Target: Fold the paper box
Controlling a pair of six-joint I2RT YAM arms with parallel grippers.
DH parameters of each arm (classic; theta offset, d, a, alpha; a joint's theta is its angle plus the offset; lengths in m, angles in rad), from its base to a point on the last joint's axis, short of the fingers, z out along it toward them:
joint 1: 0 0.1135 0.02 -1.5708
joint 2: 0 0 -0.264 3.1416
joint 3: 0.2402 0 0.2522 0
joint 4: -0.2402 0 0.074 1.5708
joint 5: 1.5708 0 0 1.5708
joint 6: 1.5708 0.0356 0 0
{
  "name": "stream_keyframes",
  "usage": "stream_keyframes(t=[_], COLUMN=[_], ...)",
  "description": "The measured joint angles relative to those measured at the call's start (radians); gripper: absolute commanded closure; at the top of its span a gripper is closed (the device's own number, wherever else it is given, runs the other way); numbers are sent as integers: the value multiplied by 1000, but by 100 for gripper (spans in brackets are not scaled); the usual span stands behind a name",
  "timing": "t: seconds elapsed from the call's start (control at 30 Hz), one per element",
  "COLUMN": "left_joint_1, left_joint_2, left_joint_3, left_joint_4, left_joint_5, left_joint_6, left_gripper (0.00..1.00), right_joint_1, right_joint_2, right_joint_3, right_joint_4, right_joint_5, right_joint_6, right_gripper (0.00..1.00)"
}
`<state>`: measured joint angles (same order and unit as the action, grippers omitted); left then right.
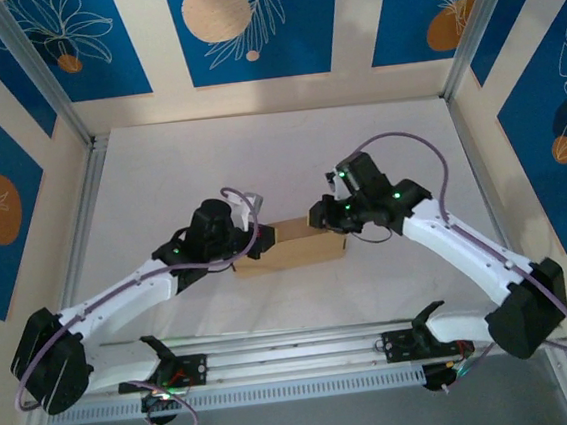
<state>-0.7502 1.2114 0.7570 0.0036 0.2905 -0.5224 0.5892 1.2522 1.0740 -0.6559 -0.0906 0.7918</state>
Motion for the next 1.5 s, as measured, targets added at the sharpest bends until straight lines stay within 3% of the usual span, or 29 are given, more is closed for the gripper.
stream_keyframes(t=[0.17,0.23,0.3,0.47,0.8,1.07,1.27,1.5], left_joint_1=[-11,-11,-9,37,158,289,301,301], left_joint_2=[33,31,11,-102,-261,-265,-247,-249], left_joint_3=[25,32,42,72,88,61,66,142], left_joint_4=[11,-9,-42,-255,-584,-595,-581,-613], left_joint_5=[16,14,9,-63,-192,-195,-196,-239], left_joint_6=[-4,-2,0,-17,-126,-129,-111,-68], left_gripper=[97,82,74,68,76,82,96,97], right_joint_1=[39,40,40,43,59,73,76,77], right_joint_2=[48,51,54,53,52,52,47,46], right_joint_3=[-1,-2,-5,-16,-23,-29,-39,-41], right_joint_4=[39,43,48,74,96,109,124,130], right_joint_5=[21,43,61,85,107,122,129,133], right_joint_6=[48,59,68,74,78,79,82,93], right_gripper=[82,83,84,84,85,85,85,86])
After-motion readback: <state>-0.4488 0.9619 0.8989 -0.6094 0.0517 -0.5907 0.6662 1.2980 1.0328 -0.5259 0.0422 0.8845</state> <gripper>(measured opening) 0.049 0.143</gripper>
